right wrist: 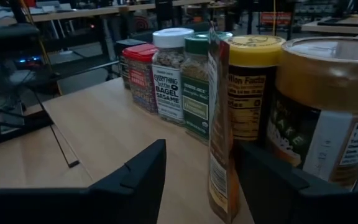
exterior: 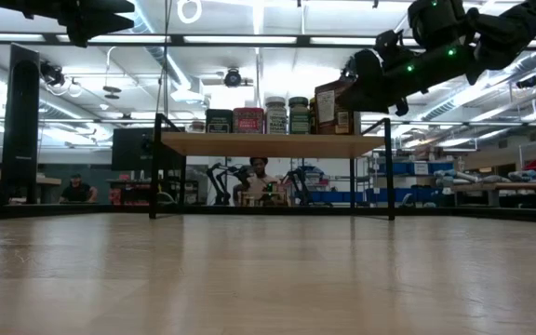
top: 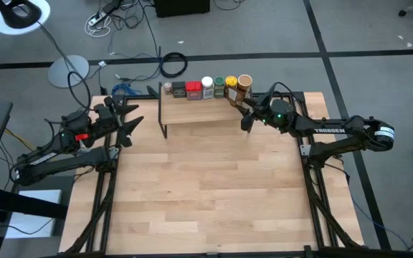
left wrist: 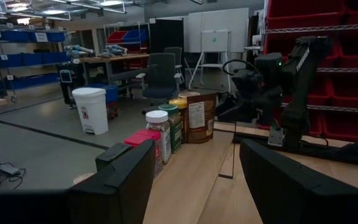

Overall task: Shelf spices
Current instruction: Put the orange seasoning pack on the shelf

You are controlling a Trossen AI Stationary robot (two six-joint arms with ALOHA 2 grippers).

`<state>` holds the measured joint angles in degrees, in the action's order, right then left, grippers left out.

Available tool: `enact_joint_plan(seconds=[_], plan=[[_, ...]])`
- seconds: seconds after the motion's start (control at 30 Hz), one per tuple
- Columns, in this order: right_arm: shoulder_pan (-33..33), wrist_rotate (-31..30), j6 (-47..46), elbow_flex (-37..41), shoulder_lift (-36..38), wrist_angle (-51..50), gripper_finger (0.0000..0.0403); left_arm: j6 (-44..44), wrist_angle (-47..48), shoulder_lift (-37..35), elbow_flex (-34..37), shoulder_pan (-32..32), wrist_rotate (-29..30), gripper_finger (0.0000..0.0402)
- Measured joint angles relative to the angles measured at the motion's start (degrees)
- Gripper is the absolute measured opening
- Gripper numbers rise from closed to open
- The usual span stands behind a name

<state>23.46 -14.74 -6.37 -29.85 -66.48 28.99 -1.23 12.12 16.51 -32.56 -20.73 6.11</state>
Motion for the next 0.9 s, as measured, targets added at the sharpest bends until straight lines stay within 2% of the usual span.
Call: enact_joint_plan(seconds=[0.2,0.47,0.77,0.9], plan=[[0.00,-0.37,2.00,0.00,0.00,2.83,0.0176,0.00,0.00,0.00,0.00,0.00,0.00,0.0239],[0.00,-0.63,4.23,0.00,0.00,5.97,0.0112,0.32,0.07,0.00,0.00,0.00,-0.04,0.0239],[0.02,-2.78,6.66,0.00,0.00,9.32,0.0062,0.31,0.22,0.00,0.00,0.00,-0.07,0.0239],[0.02,-3.66,7.86,0.00,0.00,9.15,0.0020,0.31,0.24,0.00,0.00,0.00,-0.07,0.0239]])
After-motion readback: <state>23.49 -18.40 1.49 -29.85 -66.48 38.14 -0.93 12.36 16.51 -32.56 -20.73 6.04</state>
